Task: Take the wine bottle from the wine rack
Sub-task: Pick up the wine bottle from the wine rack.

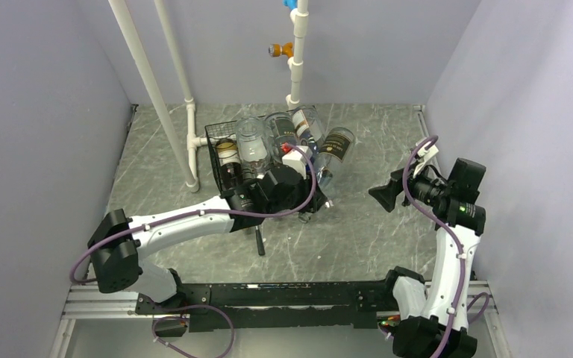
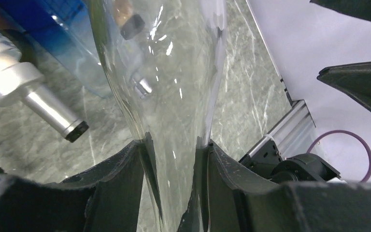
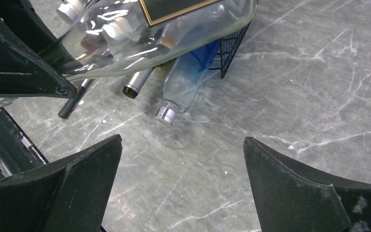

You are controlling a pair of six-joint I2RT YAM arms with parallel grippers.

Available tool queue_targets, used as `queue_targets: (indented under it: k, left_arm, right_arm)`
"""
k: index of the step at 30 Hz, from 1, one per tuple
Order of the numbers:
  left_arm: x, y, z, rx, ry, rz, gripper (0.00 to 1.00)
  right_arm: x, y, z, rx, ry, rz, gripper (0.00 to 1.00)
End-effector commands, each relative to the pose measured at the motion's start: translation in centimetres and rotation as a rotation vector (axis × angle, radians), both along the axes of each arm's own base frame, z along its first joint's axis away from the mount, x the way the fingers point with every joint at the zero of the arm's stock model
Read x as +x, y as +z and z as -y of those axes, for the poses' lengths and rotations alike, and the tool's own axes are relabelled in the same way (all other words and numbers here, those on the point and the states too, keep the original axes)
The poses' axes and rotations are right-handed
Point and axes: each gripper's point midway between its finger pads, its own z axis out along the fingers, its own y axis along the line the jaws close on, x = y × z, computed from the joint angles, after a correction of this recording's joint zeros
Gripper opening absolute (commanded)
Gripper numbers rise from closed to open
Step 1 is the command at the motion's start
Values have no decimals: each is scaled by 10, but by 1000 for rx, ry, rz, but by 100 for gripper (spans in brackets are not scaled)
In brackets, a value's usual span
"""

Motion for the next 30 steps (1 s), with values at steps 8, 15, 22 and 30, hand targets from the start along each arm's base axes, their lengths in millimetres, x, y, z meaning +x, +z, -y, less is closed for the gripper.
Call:
queue_targets:
  k: [8,15,22,30]
  left_arm:
    - [-1,137,41,-370,-78,197,0]
    - [-9,141,46,-368,-110,200,0]
    - [-27,143,55,-358,-169,182,0]
    - [-45,130,59,-318,-223,112,0]
  right_arm:
    - [-18,18,-1,-72,33,8,100]
    - [-36,32,-4,-155,66,52,100]
    - [-56,31,-8,-259,174,67,100]
    - [-75,39,-15,-366,276,159,99]
